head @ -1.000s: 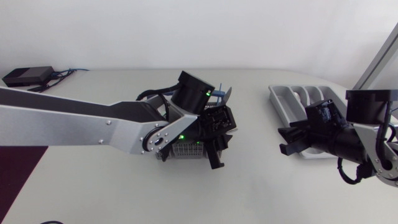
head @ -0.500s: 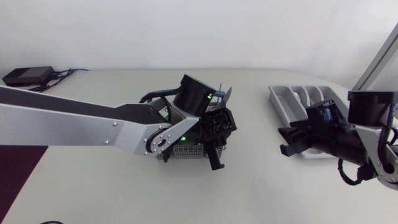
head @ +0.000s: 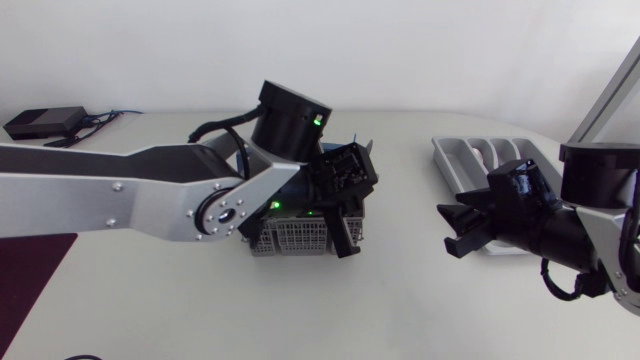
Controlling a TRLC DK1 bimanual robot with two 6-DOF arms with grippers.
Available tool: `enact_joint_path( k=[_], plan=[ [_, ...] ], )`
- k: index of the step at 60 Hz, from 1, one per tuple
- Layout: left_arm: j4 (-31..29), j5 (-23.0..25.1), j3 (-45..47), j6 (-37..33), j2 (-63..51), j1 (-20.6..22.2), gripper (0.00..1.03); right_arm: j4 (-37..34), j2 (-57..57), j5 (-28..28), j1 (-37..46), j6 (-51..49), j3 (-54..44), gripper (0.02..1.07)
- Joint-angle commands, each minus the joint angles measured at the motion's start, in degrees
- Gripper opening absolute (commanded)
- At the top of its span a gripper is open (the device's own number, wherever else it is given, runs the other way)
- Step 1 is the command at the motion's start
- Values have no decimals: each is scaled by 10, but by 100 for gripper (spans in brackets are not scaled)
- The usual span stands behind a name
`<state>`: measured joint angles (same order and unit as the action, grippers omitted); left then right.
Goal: Unload the cutlery basket into the drawer organizer.
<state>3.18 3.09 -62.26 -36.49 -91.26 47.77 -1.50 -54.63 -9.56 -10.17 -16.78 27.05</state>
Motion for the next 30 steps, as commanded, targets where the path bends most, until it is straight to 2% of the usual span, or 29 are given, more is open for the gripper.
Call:
enact_joint_path(
  k=[1,7,10,23,30],
  plan=[
    [-7,0,1,-10,34,3,4,-6,15,-12,-13,-3,-20,55],
    [-25,0,-8,-9,58,6,4,-8,29,-23,-29,-1,-20,55],
    [-33,0,-12,-4,70,7,4,-13,37,-30,-34,1,-17,59],
    [-60,7,-23,33,110,15,4,-37,47,-99,-43,1,5,59],
    [-75,29,-34,55,135,8,4,-47,50,-131,-43,1,14,59]
  ],
)
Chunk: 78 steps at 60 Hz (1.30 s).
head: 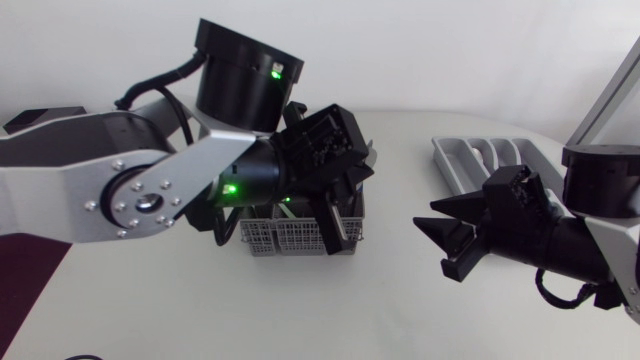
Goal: Unload the cutlery basket into the drawer organizer.
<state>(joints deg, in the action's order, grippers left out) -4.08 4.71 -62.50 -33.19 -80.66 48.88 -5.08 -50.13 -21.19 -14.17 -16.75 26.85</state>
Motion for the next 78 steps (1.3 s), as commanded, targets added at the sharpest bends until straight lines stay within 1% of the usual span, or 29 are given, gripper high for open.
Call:
enact_joint_path(
  k=[1,6,11,21,27,31,38,39,43,56,62,78],
  plan=[
    [-6,16,-33,23,31,-5,4,-12,6,-19,-4,1,18,59],
    [-22,41,-46,44,48,-15,4,-15,14,-37,-4,1,22,59],
    [-51,87,-59,70,59,-28,4,-30,20,-86,-6,1,31,59],
    [-81,147,-59,92,59,-46,4,-60,18,-152,-8,-11,40,59],
    [-96,198,-48,98,59,-60,4,-69,13,-170,-21,-21,36,59],
    [-103,219,-39,98,59,-61,4,-76,9,-174,-32,-33,35,59],
    [-108,239,-27,98,60,-63,4,-99,4,-197,-43,-54,34,59],
    [-113,251,-26,99,60,-64,4,-103,4,-199,-46,-57,34,59],
    [-126,292,-25,103,59,-74,4,-114,6,-201,-67,-63,31,59],
    [-156,348,-24,105,53,-75,4,-139,29,-200,-100,-86,23,59],
    [-168,369,-22,106,53,-75,4,-150,32,-200,-111,-94,19,59],
    [-189,395,-25,105,54,-72,4,-164,31,-202,-137,-101,19,59]
  ],
)
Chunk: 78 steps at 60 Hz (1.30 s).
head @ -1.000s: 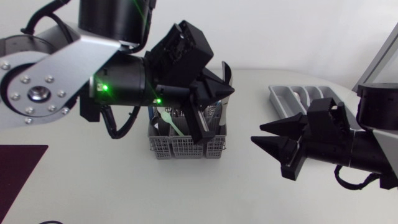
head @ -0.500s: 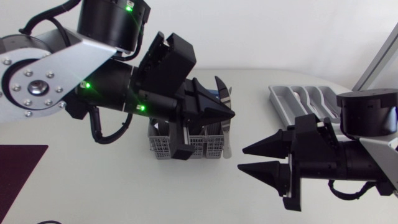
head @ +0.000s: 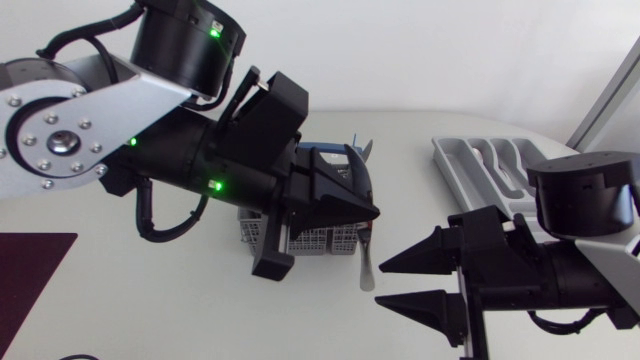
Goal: Unload the cutlery basket into the drawer organizer.
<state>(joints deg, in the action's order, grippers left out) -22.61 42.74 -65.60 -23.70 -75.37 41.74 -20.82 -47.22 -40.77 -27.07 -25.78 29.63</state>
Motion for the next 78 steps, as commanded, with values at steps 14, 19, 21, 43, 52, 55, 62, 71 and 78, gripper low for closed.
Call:
enact_joint_path(
  k=[14,19,21,43,52,55,62,71,78],
  plan=[
    [-13,32,0,17,-2,3,4,-11,-7,-8,-23,-7,5,52],
    [-13,35,-1,19,-3,4,4,-11,-15,-10,-26,-6,12,52],
    [-13,35,-1,19,-4,5,4,-9,-17,-9,-27,-5,15,51],
    [-12,36,-2,19,-9,5,4,2,-44,-10,-43,9,43,44],
    [-12,37,-2,19,-9,5,4,9,-52,-10,-43,9,44,36],
    [-12,37,-2,19,-10,5,4,10,-53,-10,-43,8,45,30],
    [-12,38,-1,19,-10,6,4,10,-59,-11,-43,6,46,26],
    [-12,42,-2,21,-11,6,4,11,-66,-11,-49,4,47,8],
    [-12,44,-2,22,-12,5,4,18,-74,-11,-48,6,45,8]
  ],
)
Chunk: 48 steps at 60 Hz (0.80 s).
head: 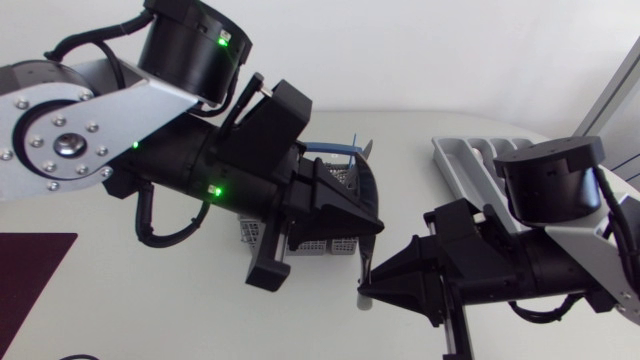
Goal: Unload the cutlery basket into the drawer organizer.
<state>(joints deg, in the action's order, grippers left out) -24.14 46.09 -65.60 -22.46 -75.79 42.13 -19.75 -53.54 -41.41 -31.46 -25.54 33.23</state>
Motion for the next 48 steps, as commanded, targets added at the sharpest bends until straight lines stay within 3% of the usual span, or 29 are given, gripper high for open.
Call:
enact_joint_path(
  k=[1,8,12,18,22,35,48],
  plan=[
    [3,10,-2,9,-8,1,4,8,-10,-4,-4,4,8,8],
    [7,9,-2,10,-9,0,5,7,-8,-5,-3,6,6,8],
    [15,9,-2,18,-9,-5,29,5,-4,-5,-1,6,3,8],
    [20,7,-7,21,-12,-14,78,-4,7,-4,3,6,-4,8],
    [33,5,-13,37,-14,-27,97,-11,18,-4,8,5,-11,8],
    [143,5,-19,144,-4,-96,98,-58,55,-5,62,-31,-34,8],
    [180,0,-21,188,-3,-145,98,-93,61,-40,185,-87,-34,8]
  ],
)
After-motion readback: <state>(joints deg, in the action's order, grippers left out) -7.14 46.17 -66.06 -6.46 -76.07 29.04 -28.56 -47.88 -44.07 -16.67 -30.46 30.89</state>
